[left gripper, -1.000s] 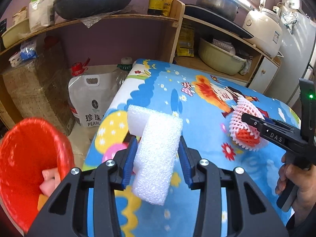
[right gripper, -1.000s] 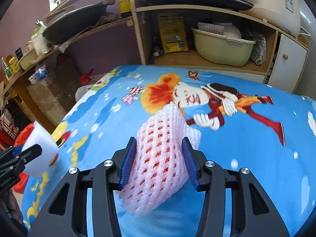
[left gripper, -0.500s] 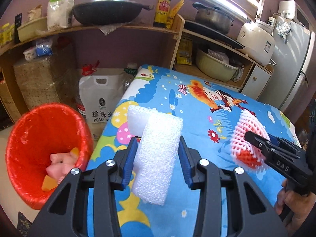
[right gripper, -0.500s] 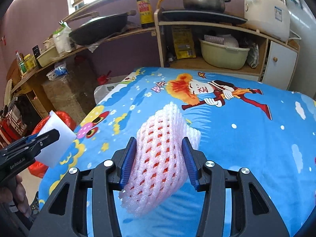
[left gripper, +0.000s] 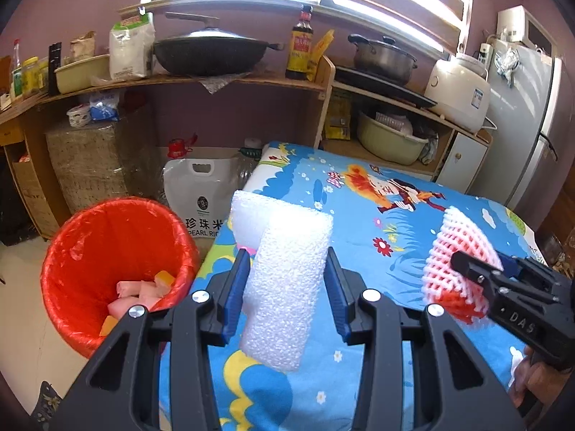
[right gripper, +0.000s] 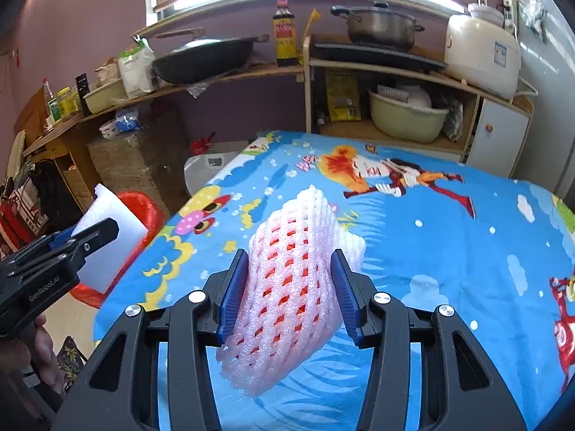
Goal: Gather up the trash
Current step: 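Carry the foam block and pink net over the red bin with both tools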
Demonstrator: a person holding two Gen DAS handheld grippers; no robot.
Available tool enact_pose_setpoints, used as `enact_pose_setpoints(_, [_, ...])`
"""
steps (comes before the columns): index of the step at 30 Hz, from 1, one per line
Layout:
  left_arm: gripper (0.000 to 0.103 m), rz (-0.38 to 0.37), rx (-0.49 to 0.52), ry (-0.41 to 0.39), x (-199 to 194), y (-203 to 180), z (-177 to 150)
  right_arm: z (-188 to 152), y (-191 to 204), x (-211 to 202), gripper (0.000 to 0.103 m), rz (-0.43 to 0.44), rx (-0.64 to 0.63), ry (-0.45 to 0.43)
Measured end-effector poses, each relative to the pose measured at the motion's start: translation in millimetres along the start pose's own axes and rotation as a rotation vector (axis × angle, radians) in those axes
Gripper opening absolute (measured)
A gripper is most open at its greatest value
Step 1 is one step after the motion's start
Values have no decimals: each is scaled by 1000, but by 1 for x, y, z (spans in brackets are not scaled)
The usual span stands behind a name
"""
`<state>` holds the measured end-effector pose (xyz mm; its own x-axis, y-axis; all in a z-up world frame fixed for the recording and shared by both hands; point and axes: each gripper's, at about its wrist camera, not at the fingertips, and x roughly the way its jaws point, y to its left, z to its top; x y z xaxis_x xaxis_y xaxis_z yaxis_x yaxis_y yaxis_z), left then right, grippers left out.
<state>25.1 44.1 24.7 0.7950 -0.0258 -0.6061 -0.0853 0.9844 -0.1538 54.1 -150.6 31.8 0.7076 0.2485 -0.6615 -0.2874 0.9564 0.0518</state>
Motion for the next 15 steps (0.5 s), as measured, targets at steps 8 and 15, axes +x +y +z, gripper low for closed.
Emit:
enact_pose_setpoints(8, [40,61,-29,-50,-28,25,5,13,23,-16,46,54,-50,-34])
enact_pose_setpoints(15, [40,111,-40,-64,-33,51,13,24,46,-5,46,128,-77,-44])
